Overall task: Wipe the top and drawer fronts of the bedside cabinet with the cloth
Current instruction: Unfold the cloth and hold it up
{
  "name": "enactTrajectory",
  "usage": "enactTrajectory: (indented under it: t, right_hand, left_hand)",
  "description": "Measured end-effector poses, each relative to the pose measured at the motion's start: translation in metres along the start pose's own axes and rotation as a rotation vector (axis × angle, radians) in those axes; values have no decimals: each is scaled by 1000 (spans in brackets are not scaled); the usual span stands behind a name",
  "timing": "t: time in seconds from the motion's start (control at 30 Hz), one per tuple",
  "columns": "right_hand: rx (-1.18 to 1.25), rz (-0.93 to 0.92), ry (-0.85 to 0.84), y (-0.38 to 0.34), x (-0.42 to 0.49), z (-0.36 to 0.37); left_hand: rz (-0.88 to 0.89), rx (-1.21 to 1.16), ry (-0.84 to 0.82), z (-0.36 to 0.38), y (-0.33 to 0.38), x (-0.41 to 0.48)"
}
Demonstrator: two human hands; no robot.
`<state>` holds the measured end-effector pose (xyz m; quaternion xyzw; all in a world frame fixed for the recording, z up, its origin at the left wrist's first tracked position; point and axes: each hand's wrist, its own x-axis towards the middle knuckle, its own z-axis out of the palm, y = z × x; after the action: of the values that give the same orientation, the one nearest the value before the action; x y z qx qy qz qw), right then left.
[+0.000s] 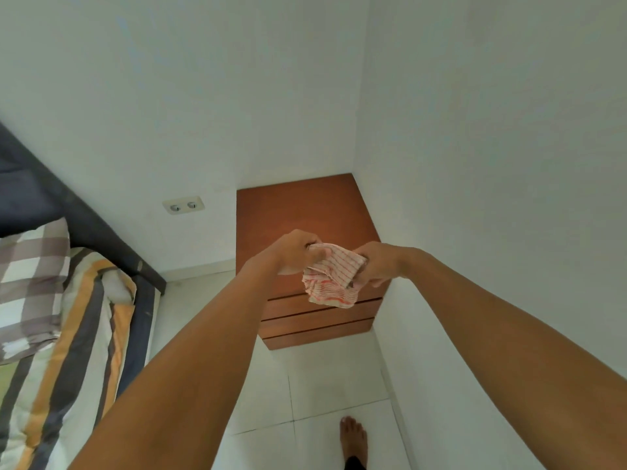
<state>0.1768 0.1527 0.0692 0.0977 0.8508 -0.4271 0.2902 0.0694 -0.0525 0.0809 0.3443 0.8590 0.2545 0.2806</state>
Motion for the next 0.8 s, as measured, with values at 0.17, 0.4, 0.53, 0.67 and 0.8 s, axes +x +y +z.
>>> enactTrajectory:
  t: [0.17,0.4,0.53,0.67,0.8]
  right_hand:
    - [266,4,173,6,35,-37]
    - [44,-168,414,-23,56,-88]
    - [-39,-202,468,-35,62,-105]
    - [244,-234,437,-39,66,-108]
    - [555,-205,322,-42,63,-105]
  left_hand:
    - [-126,-293,-49,-28,-3,45]
    - [-238,-331,38,-62,4,77]
    - [-270,-217,40,-63,-6,94]
    - [-324,-366,-1,-58,-9,103]
    - [-321,-630,-55,-50,-10,111]
